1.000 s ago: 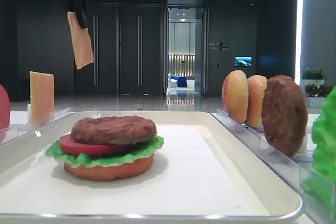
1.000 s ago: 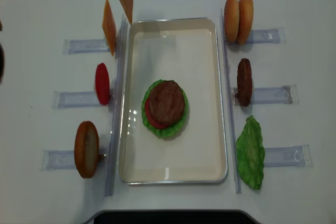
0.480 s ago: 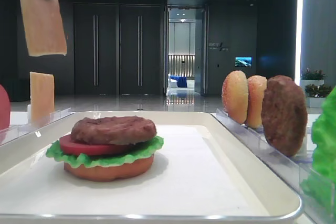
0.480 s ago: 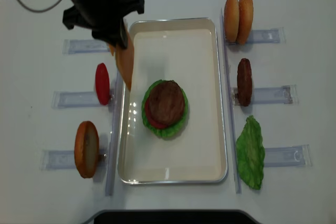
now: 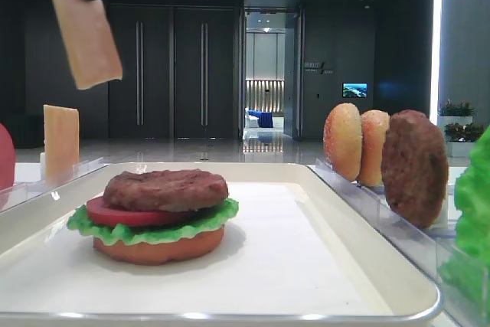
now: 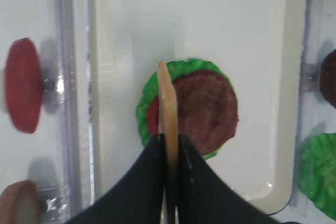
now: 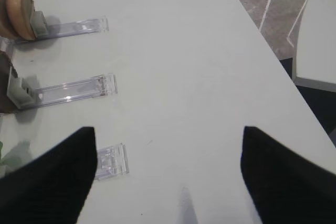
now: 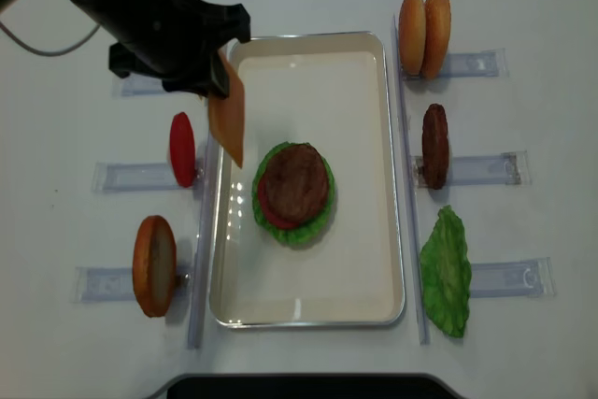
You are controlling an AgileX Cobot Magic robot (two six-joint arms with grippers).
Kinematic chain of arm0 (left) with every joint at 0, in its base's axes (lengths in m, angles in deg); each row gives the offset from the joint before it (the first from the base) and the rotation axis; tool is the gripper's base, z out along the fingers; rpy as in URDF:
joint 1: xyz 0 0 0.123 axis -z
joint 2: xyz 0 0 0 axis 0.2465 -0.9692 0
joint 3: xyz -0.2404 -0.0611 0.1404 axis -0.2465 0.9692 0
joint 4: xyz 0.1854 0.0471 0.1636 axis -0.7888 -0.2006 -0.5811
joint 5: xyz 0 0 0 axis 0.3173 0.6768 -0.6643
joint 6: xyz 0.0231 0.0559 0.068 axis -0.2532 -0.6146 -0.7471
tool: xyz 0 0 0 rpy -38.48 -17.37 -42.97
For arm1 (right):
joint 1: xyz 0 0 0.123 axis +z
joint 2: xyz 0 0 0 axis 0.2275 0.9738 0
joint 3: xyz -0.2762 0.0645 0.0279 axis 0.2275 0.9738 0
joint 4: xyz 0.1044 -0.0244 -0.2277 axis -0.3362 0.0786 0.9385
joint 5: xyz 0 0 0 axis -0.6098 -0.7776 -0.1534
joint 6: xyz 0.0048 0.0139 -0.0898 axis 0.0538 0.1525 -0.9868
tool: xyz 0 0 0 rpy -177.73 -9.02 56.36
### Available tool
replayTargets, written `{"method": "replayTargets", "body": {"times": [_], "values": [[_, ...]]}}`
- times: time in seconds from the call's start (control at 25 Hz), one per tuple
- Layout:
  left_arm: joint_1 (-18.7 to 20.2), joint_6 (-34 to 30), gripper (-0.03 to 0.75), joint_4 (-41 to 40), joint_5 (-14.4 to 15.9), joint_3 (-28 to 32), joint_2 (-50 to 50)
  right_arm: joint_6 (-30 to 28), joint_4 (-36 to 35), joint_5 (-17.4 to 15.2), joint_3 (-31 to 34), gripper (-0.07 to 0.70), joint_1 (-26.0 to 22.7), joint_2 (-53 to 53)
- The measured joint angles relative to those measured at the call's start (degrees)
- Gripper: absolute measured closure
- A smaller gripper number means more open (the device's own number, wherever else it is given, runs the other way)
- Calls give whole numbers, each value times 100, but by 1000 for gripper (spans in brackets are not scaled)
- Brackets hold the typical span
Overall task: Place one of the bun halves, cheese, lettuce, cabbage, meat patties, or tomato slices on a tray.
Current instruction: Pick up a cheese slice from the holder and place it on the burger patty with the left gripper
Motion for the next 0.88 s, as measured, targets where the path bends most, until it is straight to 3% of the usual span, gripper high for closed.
{"method": "replayTargets", "body": {"times": [0.12, 0.32, 0.88], "values": [[0, -663, 689, 879, -356, 22, -202, 0, 0, 0, 0, 95, 0, 0], [0, -1717, 689, 2190, -641, 22, -492, 0, 0, 0, 0, 95, 0, 0], [0, -2197, 689, 2498, -793, 131, -1031, 0, 0, 0, 0, 96, 0, 0]]}}
